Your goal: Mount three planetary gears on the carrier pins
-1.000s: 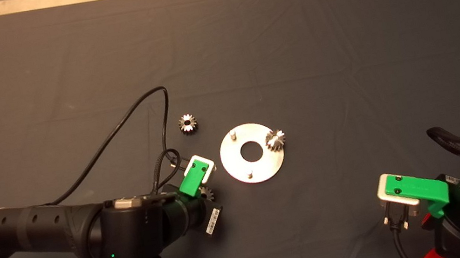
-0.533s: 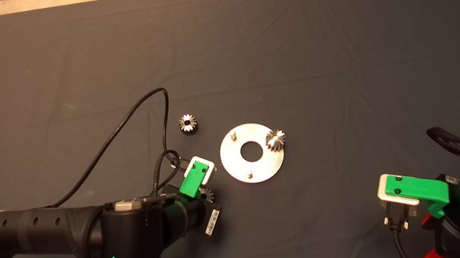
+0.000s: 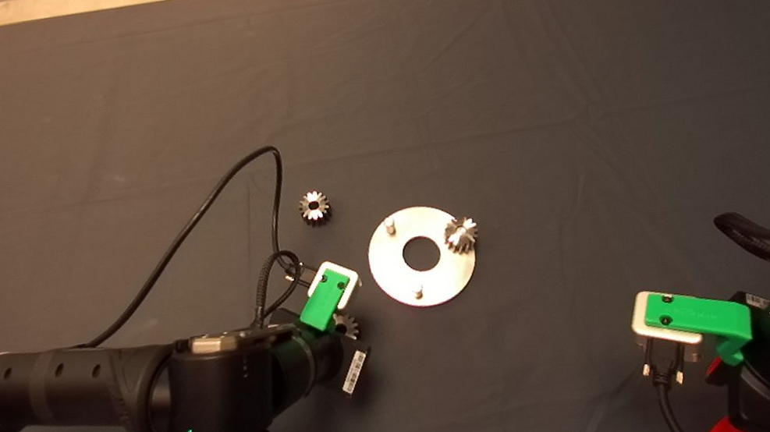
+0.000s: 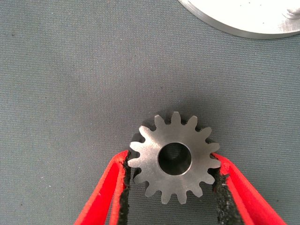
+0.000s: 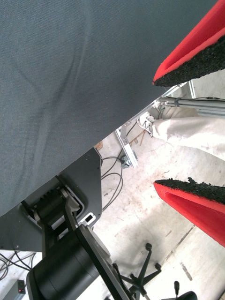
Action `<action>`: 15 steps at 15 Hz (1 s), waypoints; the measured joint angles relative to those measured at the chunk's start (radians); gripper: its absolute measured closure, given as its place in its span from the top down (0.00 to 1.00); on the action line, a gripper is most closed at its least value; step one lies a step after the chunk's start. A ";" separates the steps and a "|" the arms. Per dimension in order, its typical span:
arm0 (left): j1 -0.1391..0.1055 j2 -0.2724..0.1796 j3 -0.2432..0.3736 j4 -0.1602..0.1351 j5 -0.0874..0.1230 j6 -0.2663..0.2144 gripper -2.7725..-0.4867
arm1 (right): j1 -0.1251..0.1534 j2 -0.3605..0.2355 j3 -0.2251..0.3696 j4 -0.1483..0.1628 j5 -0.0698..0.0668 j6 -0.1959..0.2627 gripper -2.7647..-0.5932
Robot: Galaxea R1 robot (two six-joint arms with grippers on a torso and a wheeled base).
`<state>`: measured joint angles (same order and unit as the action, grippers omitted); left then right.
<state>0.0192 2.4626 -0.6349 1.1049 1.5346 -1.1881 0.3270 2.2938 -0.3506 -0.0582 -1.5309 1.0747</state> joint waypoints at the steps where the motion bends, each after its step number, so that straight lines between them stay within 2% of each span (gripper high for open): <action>1: 0.000 0.000 0.000 0.000 0.000 0.000 0.22 | 0.000 0.000 0.000 0.000 0.000 0.000 0.39; 15: 0.000 0.000 0.000 0.000 0.000 0.001 0.14 | 0.000 0.000 0.000 0.000 0.000 0.000 0.39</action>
<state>0.0191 2.4626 -0.6349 1.1045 1.5347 -1.1868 0.3270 2.2938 -0.3506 -0.0585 -1.5309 1.0751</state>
